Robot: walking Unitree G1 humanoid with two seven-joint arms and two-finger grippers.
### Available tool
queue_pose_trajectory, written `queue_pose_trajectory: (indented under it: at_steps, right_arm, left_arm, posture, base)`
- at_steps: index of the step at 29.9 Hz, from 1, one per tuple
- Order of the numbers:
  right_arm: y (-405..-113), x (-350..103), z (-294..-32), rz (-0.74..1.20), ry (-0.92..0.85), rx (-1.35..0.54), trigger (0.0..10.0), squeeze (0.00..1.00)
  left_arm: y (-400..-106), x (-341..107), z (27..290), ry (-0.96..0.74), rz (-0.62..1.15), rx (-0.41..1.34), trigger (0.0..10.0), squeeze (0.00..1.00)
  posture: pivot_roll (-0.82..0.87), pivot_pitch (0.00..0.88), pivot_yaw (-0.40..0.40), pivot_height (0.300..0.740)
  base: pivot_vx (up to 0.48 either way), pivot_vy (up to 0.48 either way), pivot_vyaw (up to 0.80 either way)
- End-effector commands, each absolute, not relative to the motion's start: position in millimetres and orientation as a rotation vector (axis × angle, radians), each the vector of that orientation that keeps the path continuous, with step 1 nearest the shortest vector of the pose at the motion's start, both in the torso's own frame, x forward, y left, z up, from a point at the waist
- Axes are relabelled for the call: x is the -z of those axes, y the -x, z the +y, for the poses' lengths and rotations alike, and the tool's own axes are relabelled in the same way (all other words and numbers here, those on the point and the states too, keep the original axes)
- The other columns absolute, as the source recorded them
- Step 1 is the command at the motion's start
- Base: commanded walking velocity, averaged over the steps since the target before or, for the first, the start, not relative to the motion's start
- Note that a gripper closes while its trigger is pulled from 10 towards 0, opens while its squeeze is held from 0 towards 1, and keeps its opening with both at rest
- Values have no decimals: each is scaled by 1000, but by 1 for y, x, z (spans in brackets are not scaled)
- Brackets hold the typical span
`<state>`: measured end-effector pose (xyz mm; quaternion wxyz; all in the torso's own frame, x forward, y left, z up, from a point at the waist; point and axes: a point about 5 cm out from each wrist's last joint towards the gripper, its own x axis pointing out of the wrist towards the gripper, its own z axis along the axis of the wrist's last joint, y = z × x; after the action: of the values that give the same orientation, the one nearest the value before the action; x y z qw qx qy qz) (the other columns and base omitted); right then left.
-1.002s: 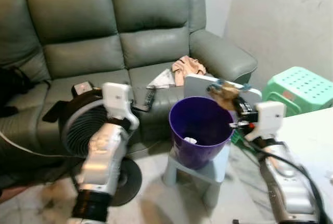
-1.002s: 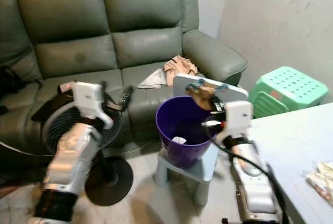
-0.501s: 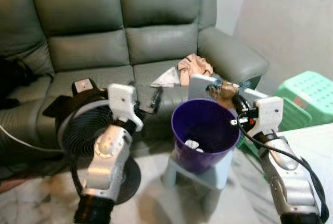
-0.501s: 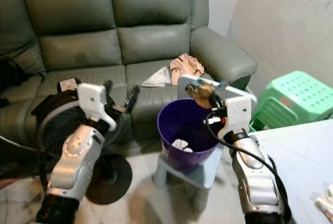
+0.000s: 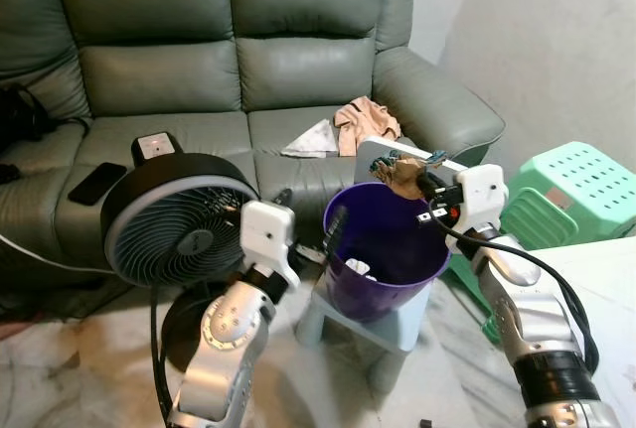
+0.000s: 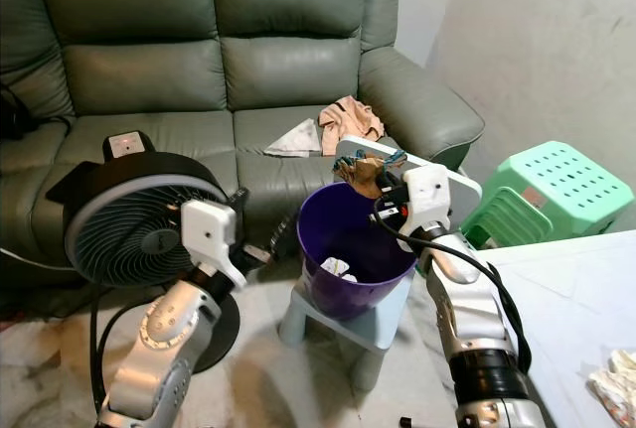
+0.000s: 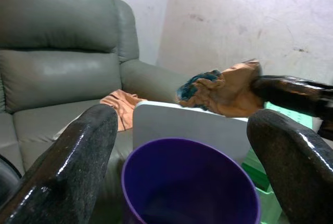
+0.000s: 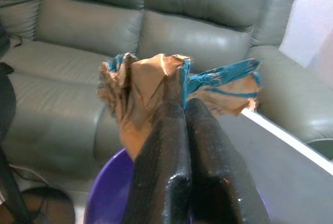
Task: Picking trash to rubbish bin
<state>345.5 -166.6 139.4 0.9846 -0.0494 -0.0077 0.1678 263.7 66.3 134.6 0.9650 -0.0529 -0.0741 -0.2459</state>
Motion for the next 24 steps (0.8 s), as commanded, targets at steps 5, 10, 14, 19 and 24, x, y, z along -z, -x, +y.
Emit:
queue_pose_trajectory:
  at_steps: [5,10,14,19,24]
  right_arm:
    - [-362,-144,-158,-15,145,-323,10000,0]
    - [-375,-143,-148,5,180,-269,10000,0]
    - [-381,-144,-142,2,202,-237,10000,0]
    - [-385,-149,-145,-27,262,-101,10000,0]
    - [-386,-148,-145,-30,271,-90,10000,0]
  left_arm:
    - [-250,-139,47,116,-166,550,10000,0]
    - [-242,-141,39,116,-165,578,10000,0]
    - [-238,-141,35,143,-152,595,10000,0]
    - [-236,-143,35,145,-152,592,10000,0]
    - [-236,-143,35,145,-151,591,10000,0]
  posture:
    - [161,165,-131,740]
    - [168,173,-134,740]
    - [175,180,-137,740]
    - [181,186,-136,740]
    - [181,186,-136,740]
  base:
    - [0,0,0]
    - [0,0,0]
    - [0,0,0]
    - [0,0,0]
    - [0,0,0]
